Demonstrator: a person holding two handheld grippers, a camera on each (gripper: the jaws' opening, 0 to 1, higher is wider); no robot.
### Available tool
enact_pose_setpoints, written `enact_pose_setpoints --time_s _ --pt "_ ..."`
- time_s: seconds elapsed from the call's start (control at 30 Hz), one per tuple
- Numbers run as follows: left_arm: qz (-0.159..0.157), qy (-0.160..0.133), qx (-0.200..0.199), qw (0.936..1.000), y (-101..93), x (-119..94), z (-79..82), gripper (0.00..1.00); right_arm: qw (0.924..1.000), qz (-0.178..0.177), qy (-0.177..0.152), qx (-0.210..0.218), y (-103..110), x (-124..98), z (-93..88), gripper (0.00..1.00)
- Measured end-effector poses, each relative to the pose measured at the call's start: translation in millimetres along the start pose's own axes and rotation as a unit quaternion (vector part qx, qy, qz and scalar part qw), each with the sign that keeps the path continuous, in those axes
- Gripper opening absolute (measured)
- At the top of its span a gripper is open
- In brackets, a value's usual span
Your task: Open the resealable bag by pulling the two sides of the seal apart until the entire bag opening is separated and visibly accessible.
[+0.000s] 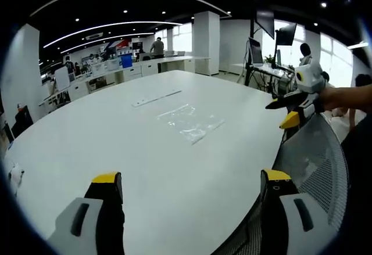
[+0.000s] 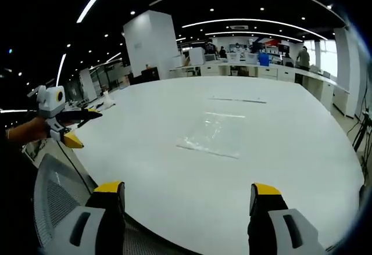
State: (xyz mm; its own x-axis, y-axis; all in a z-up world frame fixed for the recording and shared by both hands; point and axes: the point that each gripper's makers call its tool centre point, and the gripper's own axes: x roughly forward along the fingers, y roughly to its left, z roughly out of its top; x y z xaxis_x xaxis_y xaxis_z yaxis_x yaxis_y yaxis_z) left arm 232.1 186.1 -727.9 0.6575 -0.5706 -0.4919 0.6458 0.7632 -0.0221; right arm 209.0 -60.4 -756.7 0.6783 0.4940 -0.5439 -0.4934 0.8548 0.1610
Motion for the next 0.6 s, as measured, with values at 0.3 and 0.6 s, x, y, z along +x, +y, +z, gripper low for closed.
enact_pose_setpoints --time_s 0.3,0.6 --pt "-0.002 0.000 0.001 1.0000 -1.5 0.4 0.5 0.97 1.0000 0.005 -0.005 0.002 1.7 -0.5 1.9 0.88" --pt "-0.003 0.002 0.000 1.0000 -1.9 0.3 -1.0 0.97 1.0000 0.006 0.002 0.001 1.4 1.7 -0.9 0.88"
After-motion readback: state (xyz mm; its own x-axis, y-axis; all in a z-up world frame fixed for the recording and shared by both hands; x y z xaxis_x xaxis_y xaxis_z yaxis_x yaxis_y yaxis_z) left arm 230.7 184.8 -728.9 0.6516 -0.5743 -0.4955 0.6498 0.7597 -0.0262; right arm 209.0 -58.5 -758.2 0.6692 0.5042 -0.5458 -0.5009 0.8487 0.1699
